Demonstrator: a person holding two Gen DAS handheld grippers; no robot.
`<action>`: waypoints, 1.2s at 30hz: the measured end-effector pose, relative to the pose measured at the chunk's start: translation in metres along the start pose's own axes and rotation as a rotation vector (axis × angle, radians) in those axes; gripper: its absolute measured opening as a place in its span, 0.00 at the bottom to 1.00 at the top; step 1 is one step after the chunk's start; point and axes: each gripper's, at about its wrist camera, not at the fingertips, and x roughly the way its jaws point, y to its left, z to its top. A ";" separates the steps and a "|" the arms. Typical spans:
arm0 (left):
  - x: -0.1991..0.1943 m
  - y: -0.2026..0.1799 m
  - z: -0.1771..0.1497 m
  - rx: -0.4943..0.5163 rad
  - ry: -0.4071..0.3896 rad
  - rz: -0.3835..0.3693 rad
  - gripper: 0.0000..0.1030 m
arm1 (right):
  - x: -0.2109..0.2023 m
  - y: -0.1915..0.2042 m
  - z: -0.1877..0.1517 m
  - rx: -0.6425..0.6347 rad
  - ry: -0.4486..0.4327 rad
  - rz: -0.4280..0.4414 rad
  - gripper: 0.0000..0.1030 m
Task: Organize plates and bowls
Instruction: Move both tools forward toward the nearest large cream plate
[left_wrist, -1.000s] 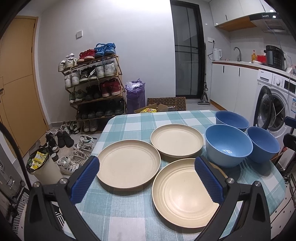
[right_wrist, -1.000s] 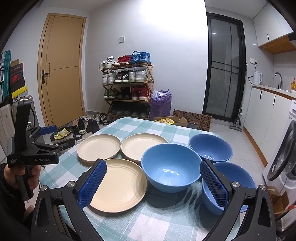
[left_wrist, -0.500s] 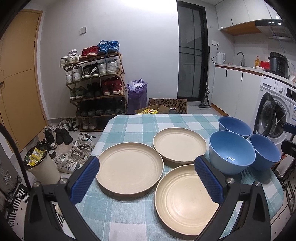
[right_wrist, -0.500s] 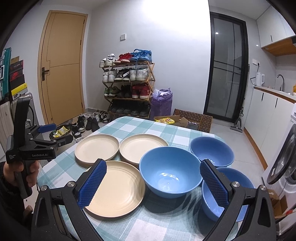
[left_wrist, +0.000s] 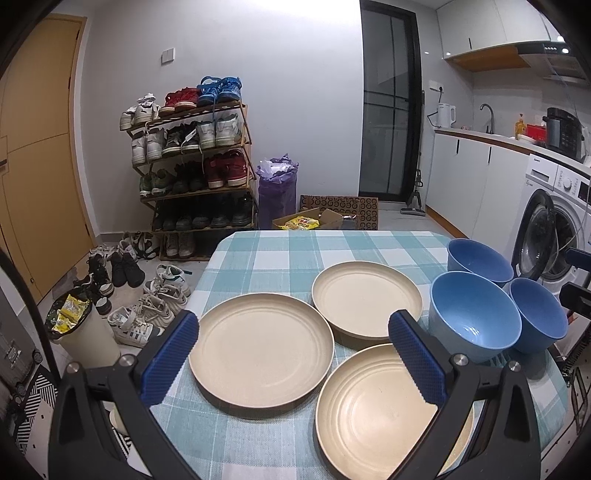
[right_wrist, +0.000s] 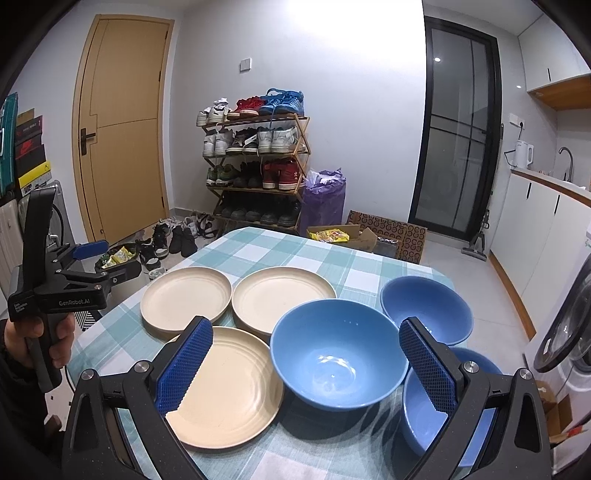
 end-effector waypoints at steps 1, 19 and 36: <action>0.002 0.000 0.001 0.000 0.002 -0.001 1.00 | 0.002 -0.001 0.001 0.001 0.003 0.002 1.00; 0.036 -0.001 0.019 -0.002 0.043 -0.004 1.00 | 0.045 -0.018 0.023 0.012 0.044 0.014 1.00; 0.066 0.003 0.038 -0.014 0.067 0.004 1.00 | 0.078 -0.035 0.046 0.024 0.062 0.010 1.00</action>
